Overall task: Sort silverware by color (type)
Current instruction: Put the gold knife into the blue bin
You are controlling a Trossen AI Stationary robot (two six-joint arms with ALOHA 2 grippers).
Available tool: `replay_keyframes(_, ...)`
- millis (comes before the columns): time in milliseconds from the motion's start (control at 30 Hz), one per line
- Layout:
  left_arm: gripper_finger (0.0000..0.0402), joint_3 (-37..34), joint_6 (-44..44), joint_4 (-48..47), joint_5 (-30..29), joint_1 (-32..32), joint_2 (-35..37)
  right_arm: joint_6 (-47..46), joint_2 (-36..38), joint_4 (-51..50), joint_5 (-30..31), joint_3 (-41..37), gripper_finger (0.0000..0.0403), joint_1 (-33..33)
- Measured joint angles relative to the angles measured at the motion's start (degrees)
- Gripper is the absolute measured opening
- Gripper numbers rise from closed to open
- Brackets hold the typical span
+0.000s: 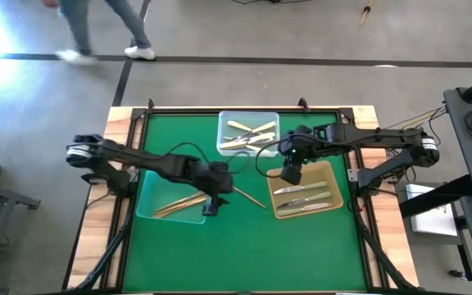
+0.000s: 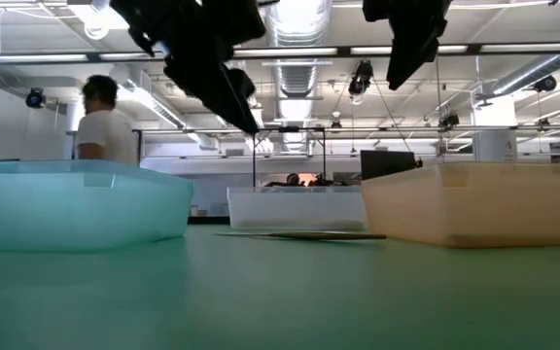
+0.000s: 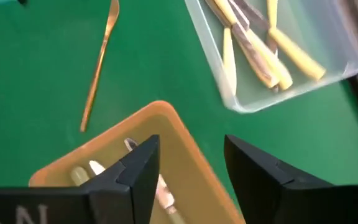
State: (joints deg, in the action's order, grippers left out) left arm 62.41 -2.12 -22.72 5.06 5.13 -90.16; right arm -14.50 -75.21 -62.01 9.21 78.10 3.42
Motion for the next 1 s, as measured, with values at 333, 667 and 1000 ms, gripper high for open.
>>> replay_keyframes(333, 0.0174, 14.5, -9.5, -13.4, 10.4, -3.6, -17.3, -12.0, 0.5, -10.6, -2.2, 0.3, 0.0158, -0.2)
replay_keyframes(667, 0.0148, 18.6, -18.9, -12.6, 11.0, -8.2, -20.9, -12.6, 0.5, -12.7, -2.2, 0.3, 0.0149, -0.2)
replay_keyframes(1000, 0.0147, 17.7, -23.3, -8.5, 10.3, -9.8, -25.0, -12.5, 0.5, -12.7, -2.2, 0.3, 0.0146, -0.2)
